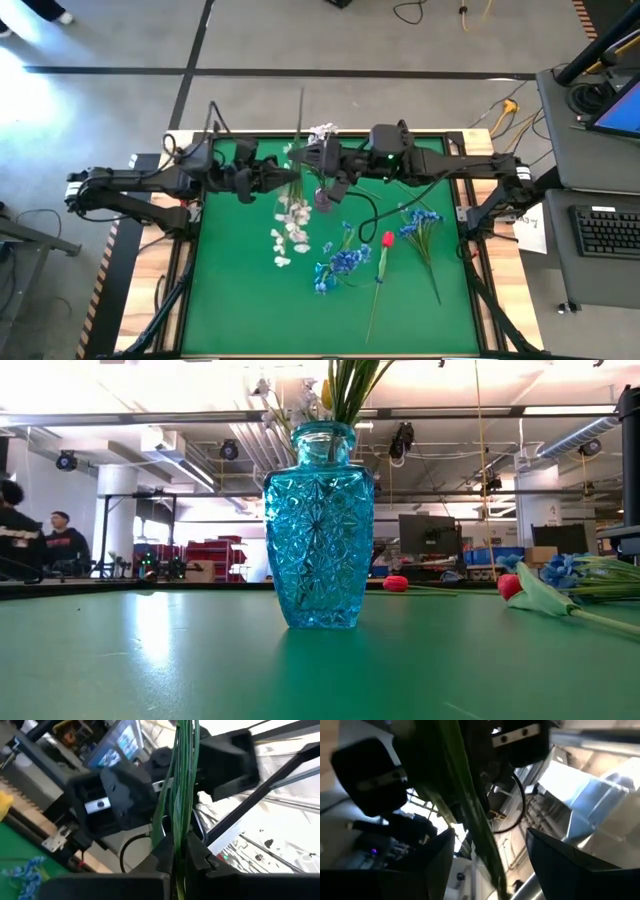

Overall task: Sort flowers into vase by color
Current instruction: Put the white flowers into the violet vase

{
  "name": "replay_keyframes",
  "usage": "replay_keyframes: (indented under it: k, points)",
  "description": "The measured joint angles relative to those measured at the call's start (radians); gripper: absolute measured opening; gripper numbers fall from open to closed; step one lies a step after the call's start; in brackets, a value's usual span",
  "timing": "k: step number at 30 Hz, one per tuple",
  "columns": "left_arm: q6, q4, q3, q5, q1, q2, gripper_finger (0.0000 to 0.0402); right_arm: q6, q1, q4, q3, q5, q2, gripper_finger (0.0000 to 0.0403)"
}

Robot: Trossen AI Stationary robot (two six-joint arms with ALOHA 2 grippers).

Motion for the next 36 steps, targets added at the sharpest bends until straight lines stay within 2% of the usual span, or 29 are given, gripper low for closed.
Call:
replay_keyframes:
  k: [6,12,16,21,27,31,36]
  points:
    - [-0.009,0.032,0.000,0.033,0.000,0.018,0.0000,-0.043,0.002,0.000,0.000,0.022,0.011,0.0191]
    - [0.021,0.029,0.005,0.038,0.000,0.006,0.0004,-0.033,0.003,0.003,0.000,0.027,0.011,0.0082]
    - [0.071,0.024,0.021,0.040,0.000,0.005,0.0025,-0.033,0.008,0.004,0.000,0.034,0.011,0.0020]
    - [0.158,-0.039,0.054,0.044,0.000,0.005,0.0076,-0.033,0.016,0.005,0.000,0.081,0.011,0.0014]
    - [0.275,-0.099,0.111,0.083,0.003,0.005,0.0164,-0.032,0.016,0.013,-0.001,0.118,0.009,0.0013]
    - [0.413,-0.248,0.189,0.091,0.003,0.005,0.0220,-0.013,0.017,0.009,0.000,0.129,0.001,0.0013]
    - [0.686,-0.474,0.305,0.091,0.003,0.004,0.0267,0.100,0.016,-0.007,-0.002,0.133,-0.026,0.0013]
